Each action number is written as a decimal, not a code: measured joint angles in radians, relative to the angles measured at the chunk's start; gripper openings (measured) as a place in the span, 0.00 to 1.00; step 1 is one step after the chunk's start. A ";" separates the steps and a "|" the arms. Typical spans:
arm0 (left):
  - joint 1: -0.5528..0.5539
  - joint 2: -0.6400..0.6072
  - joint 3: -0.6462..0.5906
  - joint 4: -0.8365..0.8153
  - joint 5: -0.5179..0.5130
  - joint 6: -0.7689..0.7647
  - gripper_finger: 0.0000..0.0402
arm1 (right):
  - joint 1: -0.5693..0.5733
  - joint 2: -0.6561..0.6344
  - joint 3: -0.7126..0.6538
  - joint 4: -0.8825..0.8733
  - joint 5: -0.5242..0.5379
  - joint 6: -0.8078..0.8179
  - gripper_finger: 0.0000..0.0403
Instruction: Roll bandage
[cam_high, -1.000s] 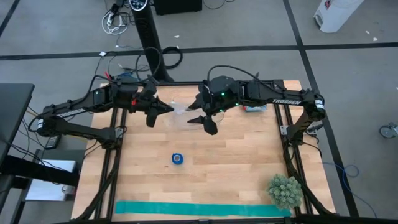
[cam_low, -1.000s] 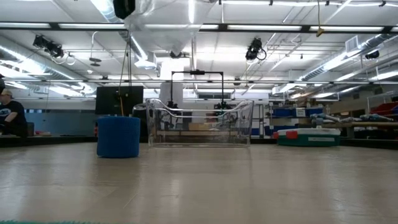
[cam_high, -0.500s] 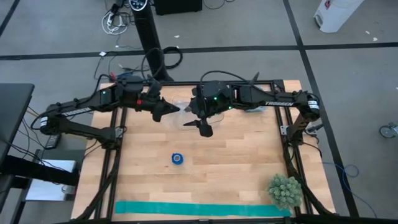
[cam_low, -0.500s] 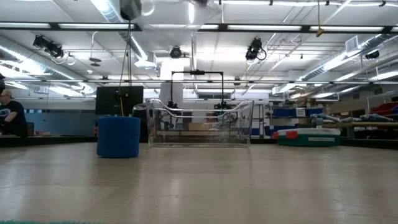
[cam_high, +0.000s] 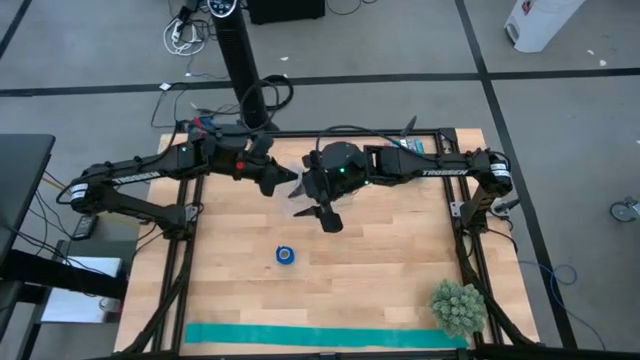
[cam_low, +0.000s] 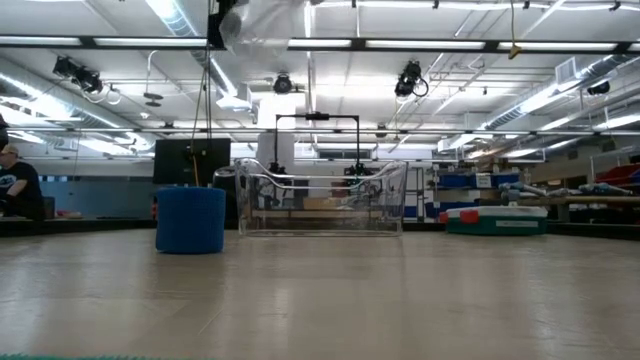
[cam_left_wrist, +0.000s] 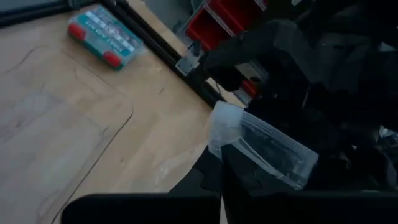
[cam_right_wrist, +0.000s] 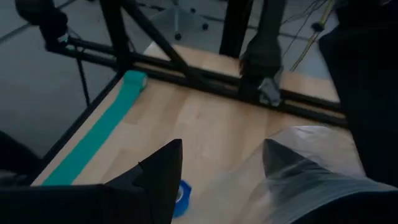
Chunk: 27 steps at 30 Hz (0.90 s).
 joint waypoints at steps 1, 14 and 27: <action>0.000 0.001 0.000 -0.003 0.002 -0.001 0.00 | 0.000 0.004 0.000 -0.013 0.000 0.000 0.52; -0.006 -0.006 0.000 0.011 0.036 0.025 0.00 | -0.036 -0.012 0.000 -0.082 0.064 0.166 0.51; -0.006 -0.006 0.000 0.016 0.044 0.045 0.00 | -0.022 -0.023 0.000 -0.039 -0.013 0.127 0.42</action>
